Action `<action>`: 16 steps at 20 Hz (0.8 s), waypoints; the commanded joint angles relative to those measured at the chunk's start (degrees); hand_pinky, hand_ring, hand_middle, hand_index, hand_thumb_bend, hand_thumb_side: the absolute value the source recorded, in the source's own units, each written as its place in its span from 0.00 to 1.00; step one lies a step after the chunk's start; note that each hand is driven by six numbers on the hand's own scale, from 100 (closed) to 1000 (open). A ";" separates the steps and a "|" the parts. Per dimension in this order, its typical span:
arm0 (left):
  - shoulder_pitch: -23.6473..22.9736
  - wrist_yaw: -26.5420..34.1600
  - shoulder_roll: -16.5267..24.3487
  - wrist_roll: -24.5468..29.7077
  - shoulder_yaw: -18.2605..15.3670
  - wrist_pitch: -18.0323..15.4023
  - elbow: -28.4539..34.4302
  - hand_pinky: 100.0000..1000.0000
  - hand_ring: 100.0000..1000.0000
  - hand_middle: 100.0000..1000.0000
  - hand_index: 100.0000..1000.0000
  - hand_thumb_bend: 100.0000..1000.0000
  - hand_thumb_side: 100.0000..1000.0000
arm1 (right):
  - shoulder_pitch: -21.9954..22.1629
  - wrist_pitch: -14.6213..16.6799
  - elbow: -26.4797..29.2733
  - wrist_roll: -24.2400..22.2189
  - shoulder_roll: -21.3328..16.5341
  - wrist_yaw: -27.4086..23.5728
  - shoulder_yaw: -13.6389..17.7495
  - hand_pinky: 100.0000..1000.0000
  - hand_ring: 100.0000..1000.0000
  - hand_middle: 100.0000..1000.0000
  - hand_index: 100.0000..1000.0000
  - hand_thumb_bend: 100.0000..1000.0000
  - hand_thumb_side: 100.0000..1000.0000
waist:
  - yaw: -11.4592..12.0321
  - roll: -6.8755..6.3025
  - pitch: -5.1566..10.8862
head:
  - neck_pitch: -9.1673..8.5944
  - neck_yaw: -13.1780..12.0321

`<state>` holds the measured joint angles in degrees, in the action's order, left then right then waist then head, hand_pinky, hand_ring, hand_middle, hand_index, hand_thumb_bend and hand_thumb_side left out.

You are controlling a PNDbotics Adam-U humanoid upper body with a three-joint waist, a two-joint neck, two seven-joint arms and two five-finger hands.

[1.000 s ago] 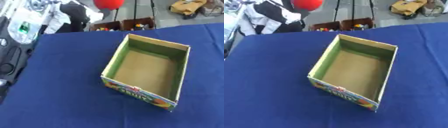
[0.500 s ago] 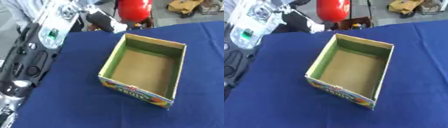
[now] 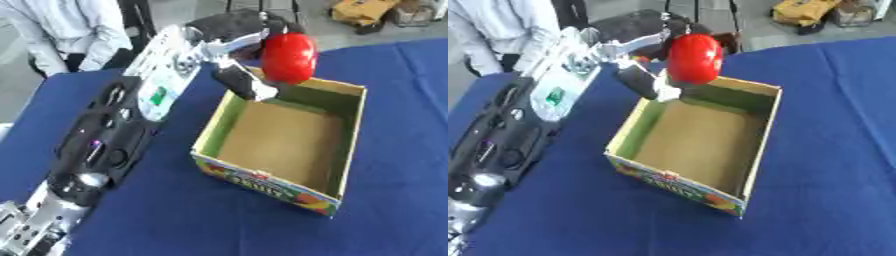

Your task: Pick up objects on the table and place them in the box.

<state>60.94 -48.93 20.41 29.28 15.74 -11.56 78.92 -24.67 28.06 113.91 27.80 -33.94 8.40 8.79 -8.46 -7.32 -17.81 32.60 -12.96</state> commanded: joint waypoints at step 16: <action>-0.94 -17.82 -6.87 -3.66 1.53 -2.87 -10.44 0.07 0.51 0.51 0.63 0.00 0.38 | -1.09 -0.01 0.68 -0.06 0.12 -0.37 0.28 0.73 0.77 0.70 0.74 0.00 1.00 | -0.07 -0.28 -0.64 | -1.35 -0.57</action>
<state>59.19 -66.37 13.28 25.65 17.21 -14.06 68.51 -25.02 28.13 113.91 27.73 -32.98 8.29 8.78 -8.48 -7.32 -18.62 31.67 -13.44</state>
